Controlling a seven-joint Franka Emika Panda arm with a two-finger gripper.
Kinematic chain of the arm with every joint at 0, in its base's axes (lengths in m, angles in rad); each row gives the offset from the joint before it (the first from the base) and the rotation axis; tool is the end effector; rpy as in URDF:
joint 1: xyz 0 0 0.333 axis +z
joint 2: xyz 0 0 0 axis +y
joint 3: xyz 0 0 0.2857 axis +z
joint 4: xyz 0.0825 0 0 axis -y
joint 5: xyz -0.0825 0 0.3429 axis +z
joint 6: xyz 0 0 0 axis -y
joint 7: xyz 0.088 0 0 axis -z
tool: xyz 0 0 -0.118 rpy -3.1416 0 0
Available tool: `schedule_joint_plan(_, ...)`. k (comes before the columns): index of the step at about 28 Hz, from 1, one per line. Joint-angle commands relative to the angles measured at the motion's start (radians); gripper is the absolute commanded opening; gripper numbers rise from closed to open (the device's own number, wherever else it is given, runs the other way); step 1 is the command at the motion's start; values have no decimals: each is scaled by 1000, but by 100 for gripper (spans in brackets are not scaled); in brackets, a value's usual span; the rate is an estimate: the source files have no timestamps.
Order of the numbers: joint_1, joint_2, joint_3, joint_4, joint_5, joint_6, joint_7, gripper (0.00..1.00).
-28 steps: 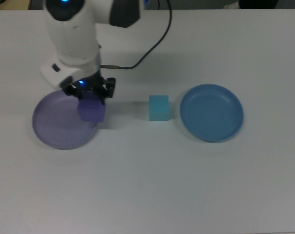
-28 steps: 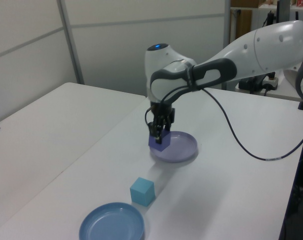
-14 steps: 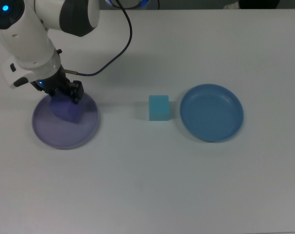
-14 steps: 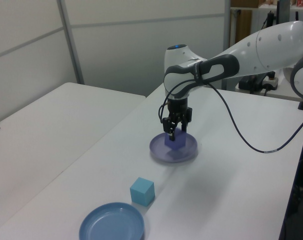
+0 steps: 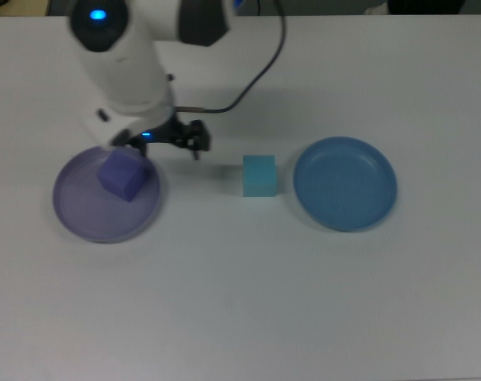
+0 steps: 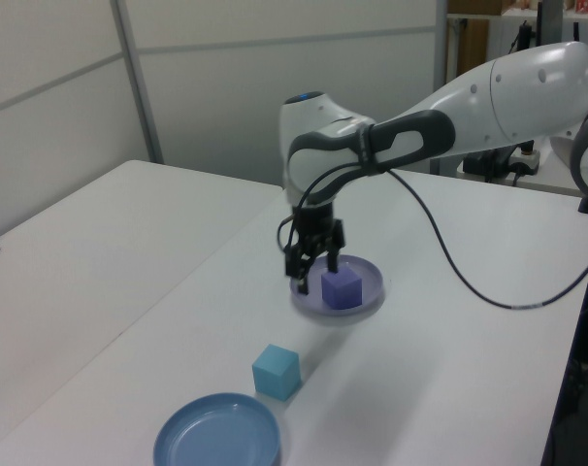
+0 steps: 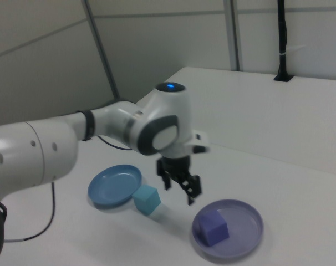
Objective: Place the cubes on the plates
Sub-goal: 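Move the gripper over the light-blue cube and lower it, then close the gripper on the light-blue cube and lift it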
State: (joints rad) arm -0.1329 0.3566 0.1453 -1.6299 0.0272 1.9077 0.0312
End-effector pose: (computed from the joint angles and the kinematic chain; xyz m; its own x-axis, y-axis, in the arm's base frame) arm 0.6023 0.0016 0.3865 0.9964 -0.0329 -0.0781 -0.0386 -0.9966 -0.0730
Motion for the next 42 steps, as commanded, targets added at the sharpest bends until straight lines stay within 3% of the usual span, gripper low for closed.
schedule_joint_plan(1, 127, -10, -15, -16, 3, -15, 6, 100)
schedule_joint_plan(9, 246, 44, -16, -18, -30, 42, 16, 100)
schedule_joint_plan(14, 251, 71, -18, -18, -75, 68, 30, 100)
schedule_joint_plan(19, 251, 71, -21, -19, -78, 73, 39, 100)
schedule_joint_plan(21, 251, 73, -21, -21, -78, 74, 39, 83)
schedule_joint_plan(26, 253, 76, -21, -27, -89, 73, 38, 56)
schedule_joint_plan(30, 253, 79, -21, -33, -102, 74, 38, 45)
schedule_joint_plan(35, 253, 81, -21, -33, -109, 74, 38, 44)
schedule_joint_plan(36, 254, 81, -21, -33, -110, 74, 38, 28)
schedule_joint_plan(37, 253, 79, -21, -31, -110, 73, 38, 19)
schedule_joint_plan(39, 253, 76, -21, -27, -110, 67, 39, 14)
schedule_joint_plan(42, 245, 38, -20, -24, -96, 57, 42, 14)
